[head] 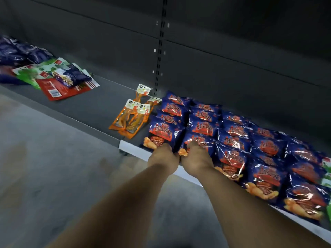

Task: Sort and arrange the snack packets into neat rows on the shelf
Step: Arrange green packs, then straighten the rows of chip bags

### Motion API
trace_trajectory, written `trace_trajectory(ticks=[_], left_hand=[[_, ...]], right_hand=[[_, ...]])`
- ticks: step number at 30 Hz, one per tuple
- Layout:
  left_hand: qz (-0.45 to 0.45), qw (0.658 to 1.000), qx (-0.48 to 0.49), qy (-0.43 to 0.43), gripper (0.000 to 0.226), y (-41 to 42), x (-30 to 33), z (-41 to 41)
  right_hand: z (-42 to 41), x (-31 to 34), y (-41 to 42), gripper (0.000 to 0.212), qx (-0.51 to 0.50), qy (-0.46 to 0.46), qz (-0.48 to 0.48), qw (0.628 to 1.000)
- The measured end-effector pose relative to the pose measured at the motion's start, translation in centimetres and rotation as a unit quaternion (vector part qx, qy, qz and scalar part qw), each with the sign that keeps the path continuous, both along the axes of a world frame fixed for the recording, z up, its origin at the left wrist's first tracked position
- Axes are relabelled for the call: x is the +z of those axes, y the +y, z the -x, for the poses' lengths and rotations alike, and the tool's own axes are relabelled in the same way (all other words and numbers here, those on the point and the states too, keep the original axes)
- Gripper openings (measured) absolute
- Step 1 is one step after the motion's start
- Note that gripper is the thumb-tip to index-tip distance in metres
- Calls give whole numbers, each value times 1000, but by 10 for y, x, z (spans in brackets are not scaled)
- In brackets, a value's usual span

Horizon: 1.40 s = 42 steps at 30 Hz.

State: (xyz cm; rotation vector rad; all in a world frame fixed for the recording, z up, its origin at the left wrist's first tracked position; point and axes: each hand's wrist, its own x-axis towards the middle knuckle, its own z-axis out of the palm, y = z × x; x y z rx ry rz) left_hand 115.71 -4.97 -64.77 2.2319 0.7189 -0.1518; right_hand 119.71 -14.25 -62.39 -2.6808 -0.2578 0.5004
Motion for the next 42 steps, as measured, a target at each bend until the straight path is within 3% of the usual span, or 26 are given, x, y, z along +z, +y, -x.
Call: trace_trajectory(ticks=[6,12,23,33,42], left_hand=[[-24,999,-42,-8,30,61,5,13],[-19,999,-22,-22,26,112,18,10],[1,995,96,-28,32,191,16,24],[1,970,240,29,26,259,2,4],[-5,960,277,42,39,297,-8,-37]], right_hand=[[21,10,60,40,-13,-11,24,1000],[20,26,111,47,-4,-32,19,999],[14,26,206,44,83,-36,30,996],[-29,-1,293,50,213,0,16,977],[-76,-15,334,50,259,7,18,966]])
